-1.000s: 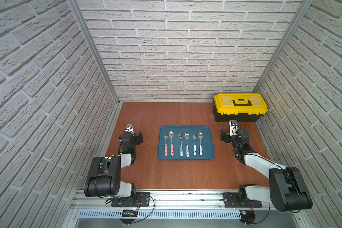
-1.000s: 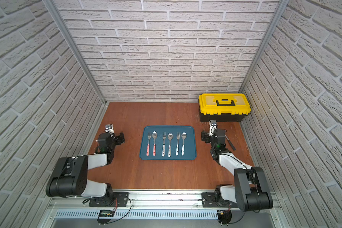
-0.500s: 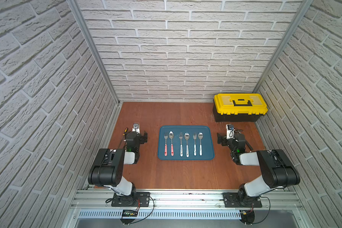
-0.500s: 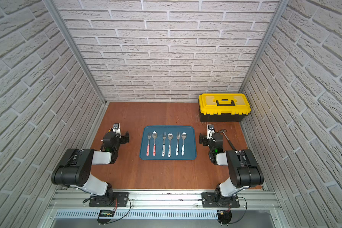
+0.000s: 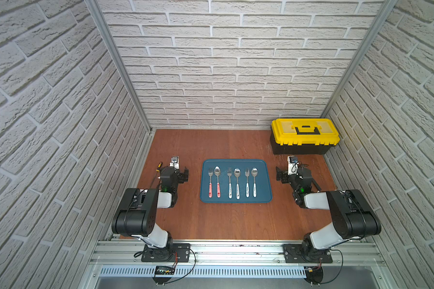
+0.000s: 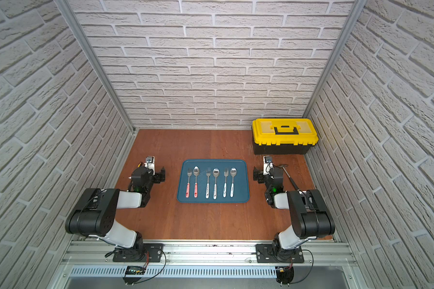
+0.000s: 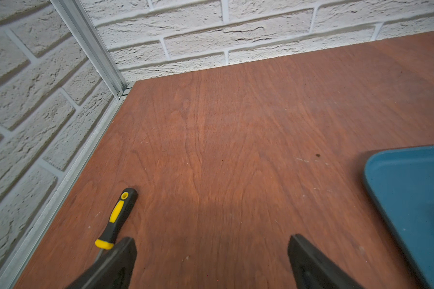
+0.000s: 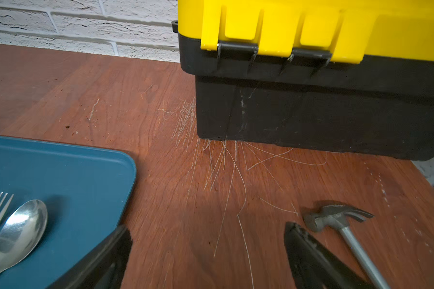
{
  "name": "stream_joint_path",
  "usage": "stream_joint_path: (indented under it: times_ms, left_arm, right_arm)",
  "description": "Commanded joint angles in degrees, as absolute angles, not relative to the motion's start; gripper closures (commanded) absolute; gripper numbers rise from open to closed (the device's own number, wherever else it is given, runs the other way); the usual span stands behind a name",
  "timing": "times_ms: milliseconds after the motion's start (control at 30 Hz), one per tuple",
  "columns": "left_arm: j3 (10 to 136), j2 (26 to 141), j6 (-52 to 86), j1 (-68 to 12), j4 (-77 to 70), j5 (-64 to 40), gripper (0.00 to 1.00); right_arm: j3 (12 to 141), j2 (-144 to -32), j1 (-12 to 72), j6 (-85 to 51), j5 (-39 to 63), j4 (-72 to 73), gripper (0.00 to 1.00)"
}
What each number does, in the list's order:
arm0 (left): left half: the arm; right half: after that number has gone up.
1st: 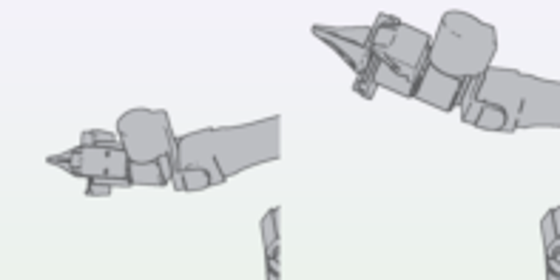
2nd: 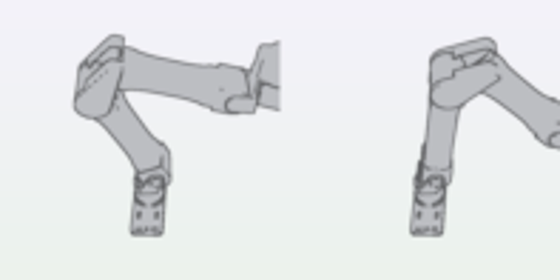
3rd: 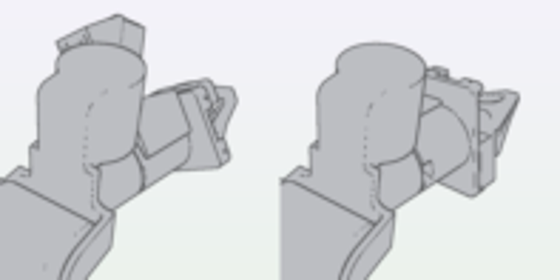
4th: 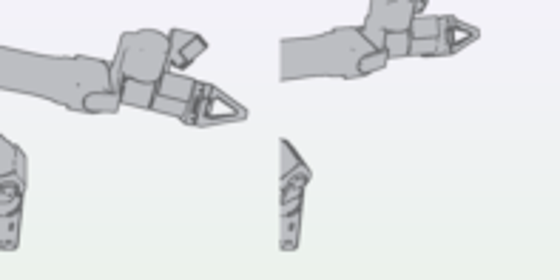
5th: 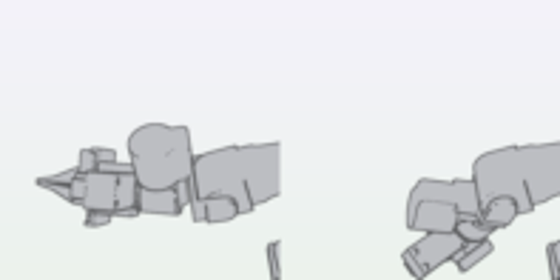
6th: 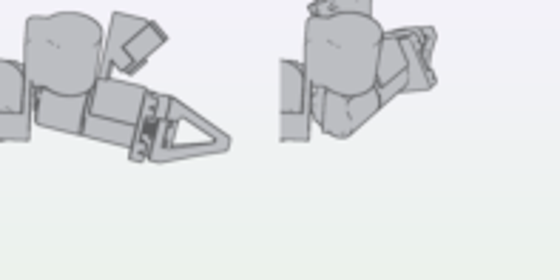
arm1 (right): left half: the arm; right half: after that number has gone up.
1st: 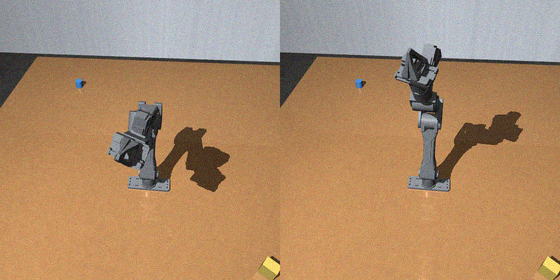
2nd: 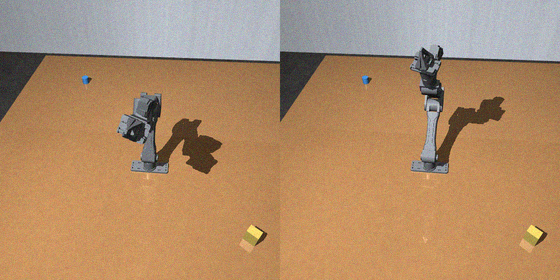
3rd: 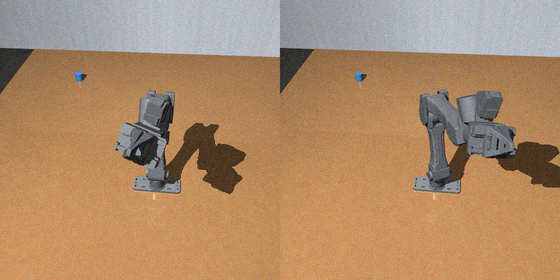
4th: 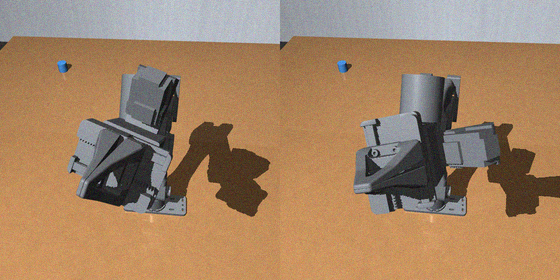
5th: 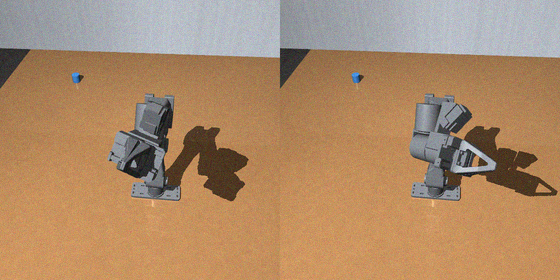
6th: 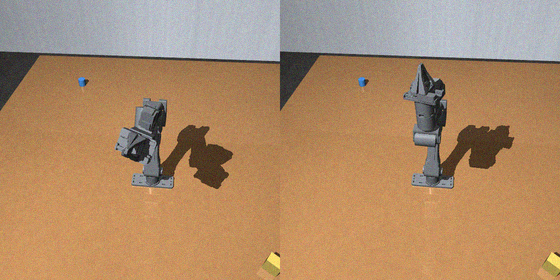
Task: Set the spoon and fork side by side
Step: Reset both arms
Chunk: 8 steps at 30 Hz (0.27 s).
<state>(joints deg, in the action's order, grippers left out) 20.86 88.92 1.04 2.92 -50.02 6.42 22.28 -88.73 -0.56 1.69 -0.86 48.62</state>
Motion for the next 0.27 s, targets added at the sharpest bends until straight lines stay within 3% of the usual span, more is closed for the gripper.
stream_joint_path:
  times_ms: [0, 233]
  left_arm:
    - [21.8, 88.99, 0.33, 2.84, -51.31, 5.78, 0.02]
    - [22.32, 88.94, 0.87, 4.18, -50.31, 2.99, 0.02]
  right_arm:
    - [22.23, -87.8, -0.87, 0.82, -1.4, 50.4, 0.01]
    - [22.33, -87.8, -0.8, 0.73, -1.33, 50.1, 0.01]
